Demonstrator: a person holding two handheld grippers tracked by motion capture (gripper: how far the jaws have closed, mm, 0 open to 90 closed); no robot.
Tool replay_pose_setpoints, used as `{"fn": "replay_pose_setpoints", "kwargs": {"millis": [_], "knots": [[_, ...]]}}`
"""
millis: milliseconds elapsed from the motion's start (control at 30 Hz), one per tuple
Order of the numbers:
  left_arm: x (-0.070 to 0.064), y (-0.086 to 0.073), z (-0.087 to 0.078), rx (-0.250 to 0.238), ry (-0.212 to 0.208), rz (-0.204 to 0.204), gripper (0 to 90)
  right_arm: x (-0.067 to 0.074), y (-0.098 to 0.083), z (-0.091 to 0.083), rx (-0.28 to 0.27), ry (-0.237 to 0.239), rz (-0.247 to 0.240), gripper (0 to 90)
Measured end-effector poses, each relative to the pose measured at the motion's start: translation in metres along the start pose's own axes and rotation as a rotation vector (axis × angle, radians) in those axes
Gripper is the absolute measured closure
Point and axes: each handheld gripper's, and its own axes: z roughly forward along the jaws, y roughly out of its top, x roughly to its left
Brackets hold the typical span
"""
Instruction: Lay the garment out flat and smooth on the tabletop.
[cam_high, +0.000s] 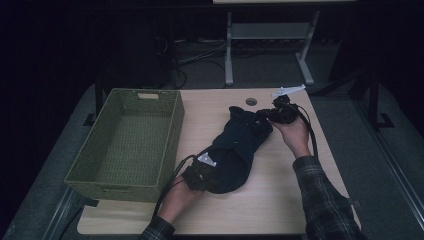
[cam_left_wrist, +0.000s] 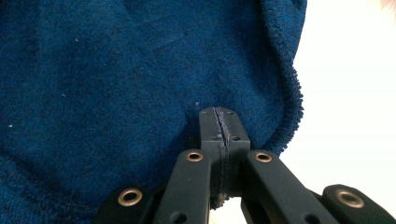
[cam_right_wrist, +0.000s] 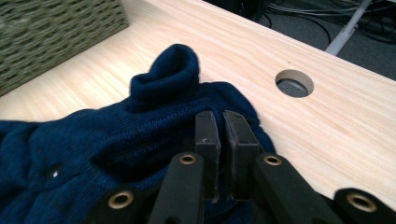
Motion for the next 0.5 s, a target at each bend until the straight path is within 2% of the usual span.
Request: {"fn": "replay_pose_setpoints", "kwargs": {"millis": [167,233,333,400,500], "knots": [[0.001,0.0,0.0,-0.002,-0.005,-0.001,89.8,-0.004,0.003,0.012,0.009,-0.003,0.019,83.5],[0.001,-0.001,0.0,-0.004,-0.009,-0.003,89.8,-0.002,0.003,0.011,0.001,0.011,0.026,73.5],[0.003,-0.001,0.0,-0.004,-0.019,-0.011,89.8,0.003,0.001,0.002,-0.035,0.017,0.028,61.5],[0.004,-0.001,0.0,-0.011,-0.03,-0.018,89.6,0.006,-0.001,-0.008,-0.048,0.023,0.024,58.2],[0.003,-0.001,0.0,-0.009,-0.041,-0.023,86.1,0.013,-0.007,-0.021,-0.058,0.04,0.023,58.6]]}}
